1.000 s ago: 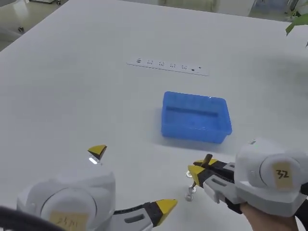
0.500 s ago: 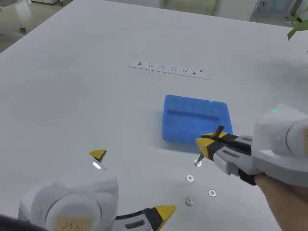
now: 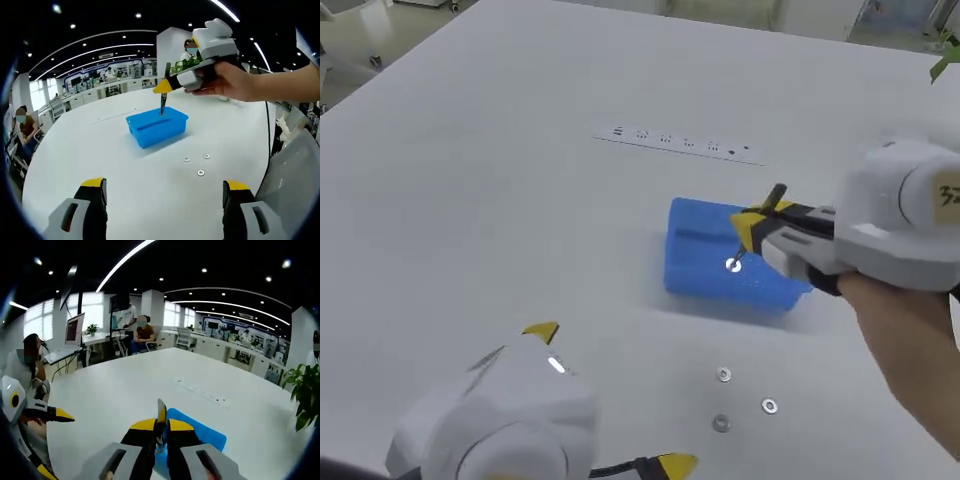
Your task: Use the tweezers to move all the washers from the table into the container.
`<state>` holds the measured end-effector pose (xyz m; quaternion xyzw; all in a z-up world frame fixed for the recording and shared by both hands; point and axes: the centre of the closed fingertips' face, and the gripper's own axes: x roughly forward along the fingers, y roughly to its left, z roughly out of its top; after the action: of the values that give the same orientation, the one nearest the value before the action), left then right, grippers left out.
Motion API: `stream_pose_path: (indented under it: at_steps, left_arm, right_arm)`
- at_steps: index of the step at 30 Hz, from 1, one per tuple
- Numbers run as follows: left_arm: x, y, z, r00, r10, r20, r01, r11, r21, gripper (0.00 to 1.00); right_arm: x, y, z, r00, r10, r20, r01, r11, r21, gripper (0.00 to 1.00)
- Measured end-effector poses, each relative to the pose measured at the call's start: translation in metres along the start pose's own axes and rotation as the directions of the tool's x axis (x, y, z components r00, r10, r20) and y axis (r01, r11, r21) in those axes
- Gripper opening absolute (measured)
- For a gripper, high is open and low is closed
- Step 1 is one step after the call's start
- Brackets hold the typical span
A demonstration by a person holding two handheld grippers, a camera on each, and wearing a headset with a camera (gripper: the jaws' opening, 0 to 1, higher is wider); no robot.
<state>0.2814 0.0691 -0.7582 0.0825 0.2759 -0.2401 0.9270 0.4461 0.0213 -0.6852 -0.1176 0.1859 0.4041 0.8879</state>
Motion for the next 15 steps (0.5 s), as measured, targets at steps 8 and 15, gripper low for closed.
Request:
stream_pose_path:
  at_steps: [8, 15]
  left_arm:
    - [0.0, -0.003, -0.001, 0.9999, -0.008, -0.012, 0.008, 1.0, 0.018, 0.99]
    - [0.0, -0.002, -0.002, 0.9999, -0.01, -0.013, 0.01, 1.0, 0.013, 0.99]
  right_arm:
    - [0.036, -0.003, -0.018, 0.9994, 0.006, -0.034, -0.005, 1.0, 0.03, 0.03]
    - [0.047, -0.005, -0.043, 0.996, 0.01, -0.089, -0.006, 0.999, 0.039, 0.03]
